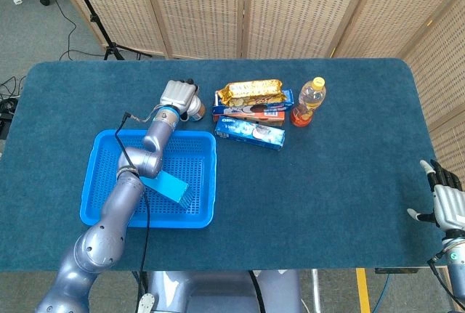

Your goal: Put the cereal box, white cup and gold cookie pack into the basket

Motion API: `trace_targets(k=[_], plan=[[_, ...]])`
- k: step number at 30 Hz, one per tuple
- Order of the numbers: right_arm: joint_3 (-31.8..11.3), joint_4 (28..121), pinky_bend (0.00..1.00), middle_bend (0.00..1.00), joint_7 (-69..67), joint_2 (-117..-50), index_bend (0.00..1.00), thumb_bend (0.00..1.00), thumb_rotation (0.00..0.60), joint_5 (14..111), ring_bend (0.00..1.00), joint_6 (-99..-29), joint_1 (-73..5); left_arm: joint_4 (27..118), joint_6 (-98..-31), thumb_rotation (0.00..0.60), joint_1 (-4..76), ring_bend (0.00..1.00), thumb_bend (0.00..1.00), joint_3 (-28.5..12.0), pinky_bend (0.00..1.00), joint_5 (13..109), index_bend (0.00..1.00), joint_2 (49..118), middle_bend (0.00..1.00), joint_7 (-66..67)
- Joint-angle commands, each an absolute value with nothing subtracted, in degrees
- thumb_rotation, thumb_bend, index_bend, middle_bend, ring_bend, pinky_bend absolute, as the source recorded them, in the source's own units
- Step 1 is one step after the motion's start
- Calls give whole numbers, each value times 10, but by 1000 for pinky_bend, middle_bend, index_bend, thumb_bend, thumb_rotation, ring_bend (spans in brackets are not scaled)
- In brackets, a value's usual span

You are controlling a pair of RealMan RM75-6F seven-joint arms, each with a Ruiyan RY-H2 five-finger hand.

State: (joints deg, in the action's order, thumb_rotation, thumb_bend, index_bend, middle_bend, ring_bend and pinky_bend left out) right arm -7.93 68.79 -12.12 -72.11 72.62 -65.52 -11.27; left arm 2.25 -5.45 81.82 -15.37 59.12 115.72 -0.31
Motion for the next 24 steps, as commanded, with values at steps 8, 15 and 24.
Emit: trace_targets(k=[8, 15, 24], plan=[[-79, 693, 45, 0, -120, -719, 0, 156, 600, 728, 0, -658, -112, 25, -91, 600, 806, 334, 377, -164, 373, 603, 747, 1161, 369, 17], [-79, 694, 45, 0, -123, -718, 0, 156, 600, 729, 0, -658, -112, 33, -114, 600, 802, 377, 396, -175, 407, 606, 797, 1161, 418, 33], [-76, 707, 45, 0, -123, -714, 0, 156, 600, 739, 0, -666, -111, 65, -135, 600, 797, 396, 405, -183, 418, 616, 807, 1128, 427, 30]])
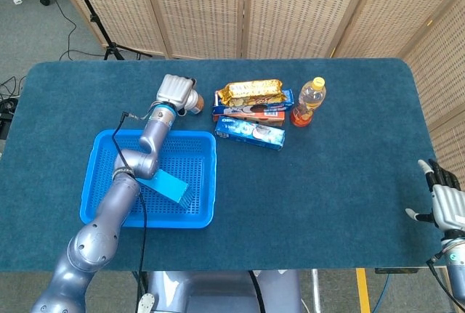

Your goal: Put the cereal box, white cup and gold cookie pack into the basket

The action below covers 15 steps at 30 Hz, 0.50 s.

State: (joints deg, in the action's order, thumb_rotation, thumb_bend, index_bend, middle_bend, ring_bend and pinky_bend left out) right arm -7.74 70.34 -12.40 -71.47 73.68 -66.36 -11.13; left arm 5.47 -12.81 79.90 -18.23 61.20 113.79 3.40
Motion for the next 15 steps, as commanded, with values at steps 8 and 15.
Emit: trace_targets(k=[8, 15], plan=[[-74, 730, 45, 0, -115, -705, 0, 156, 600, 752, 0, -684, -107, 131, -160, 600, 782, 396, 406, -183, 418, 634, 809, 1065, 428, 4], [-70, 752, 45, 0, -107, -698, 0, 156, 600, 767, 0, -702, -105, 286, -215, 600, 747, 396, 405, -182, 418, 650, 809, 965, 428, -8]])
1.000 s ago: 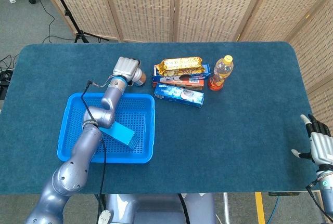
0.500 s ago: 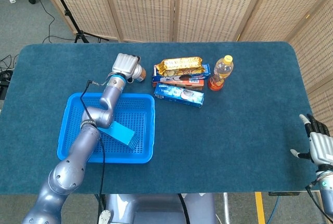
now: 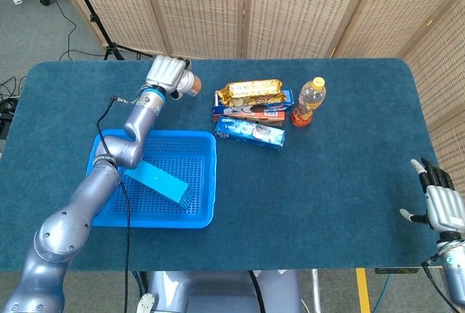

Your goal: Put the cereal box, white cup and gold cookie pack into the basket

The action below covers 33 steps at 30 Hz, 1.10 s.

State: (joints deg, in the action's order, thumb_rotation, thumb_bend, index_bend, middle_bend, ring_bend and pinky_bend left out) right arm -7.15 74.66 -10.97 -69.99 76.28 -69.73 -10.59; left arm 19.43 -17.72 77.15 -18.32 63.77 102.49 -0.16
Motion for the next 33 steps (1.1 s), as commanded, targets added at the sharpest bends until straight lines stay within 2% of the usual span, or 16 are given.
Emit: trace_targets(k=[1, 4, 8, 14, 24, 33], plan=[[-70, 754, 45, 0, -105, -697, 0, 156, 600, 769, 0, -704, -105, 323, -224, 600, 739, 396, 405, -182, 418, 651, 809, 943, 428, -7], [-68, 762, 45, 0, -102, -695, 0, 156, 600, 773, 0, -709, -104, 449, -251, 600, 712, 396, 405, -184, 418, 646, 809, 871, 427, 5], [-62, 778, 45, 0, -96, -692, 0, 156, 600, 786, 0, -717, -103, 674, -312, 600, 666, 396, 403, -183, 418, 632, 809, 753, 427, 46], [-60, 787, 45, 0, -91, -689, 0, 156, 600, 791, 0, -724, -102, 840, -347, 600, 648, 396, 403, -176, 418, 584, 809, 668, 428, 102], [-58, 791, 45, 0, -94, -687, 0, 156, 600, 796, 0, -731, -101, 962, -334, 600, 649, 396, 402, -155, 418, 567, 809, 579, 428, 129], [-56, 794, 45, 0, -98, -685, 0, 156, 600, 800, 0, -732, -102, 985, -240, 600, 660, 396, 402, -143, 418, 597, 809, 530, 427, 84]])
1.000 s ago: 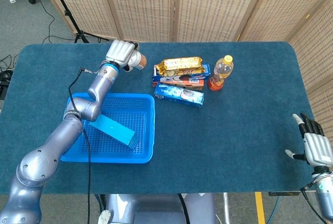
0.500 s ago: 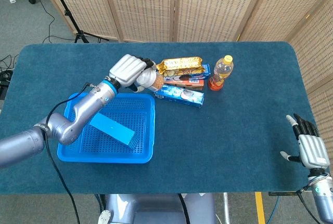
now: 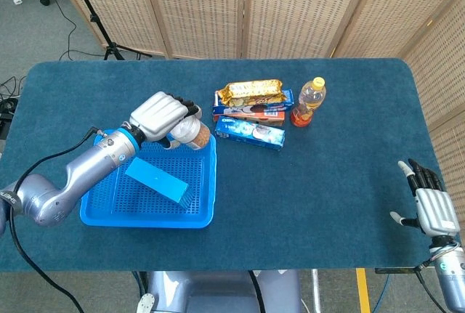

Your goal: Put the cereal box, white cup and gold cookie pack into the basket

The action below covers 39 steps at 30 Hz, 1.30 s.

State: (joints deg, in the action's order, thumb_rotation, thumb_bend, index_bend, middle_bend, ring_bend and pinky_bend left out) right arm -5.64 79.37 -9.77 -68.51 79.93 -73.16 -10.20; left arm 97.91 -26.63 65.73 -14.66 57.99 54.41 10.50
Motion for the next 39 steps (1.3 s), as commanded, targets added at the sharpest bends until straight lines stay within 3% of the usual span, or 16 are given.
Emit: trace_targets(k=[1, 8, 17, 24, 39], plan=[[-56, 795, 45, 0, -97, -685, 0, 156, 600, 801, 0, -733, -102, 985, -226, 600, 661, 396, 402, -141, 418, 604, 809, 528, 427, 74], [-56, 799, 45, 0, -98, -683, 0, 156, 600, 802, 0, -738, -101, 975, -146, 600, 680, 396, 403, -129, 418, 640, 809, 507, 428, 50], [-54, 801, 45, 0, -98, -682, 0, 156, 600, 806, 0, -742, -100, 959, -137, 600, 691, 396, 388, -104, 418, 662, 809, 509, 421, 49], [-54, 802, 45, 0, -98, -682, 0, 156, 600, 806, 0, -745, -100, 947, -177, 600, 693, 303, 366, -78, 418, 665, 712, 524, 277, 77], [-53, 798, 45, 0, -97, -686, 0, 156, 600, 804, 0, -739, -103, 928, -163, 600, 715, 73, 256, -46, 378, 656, 493, 531, 43, 90]])
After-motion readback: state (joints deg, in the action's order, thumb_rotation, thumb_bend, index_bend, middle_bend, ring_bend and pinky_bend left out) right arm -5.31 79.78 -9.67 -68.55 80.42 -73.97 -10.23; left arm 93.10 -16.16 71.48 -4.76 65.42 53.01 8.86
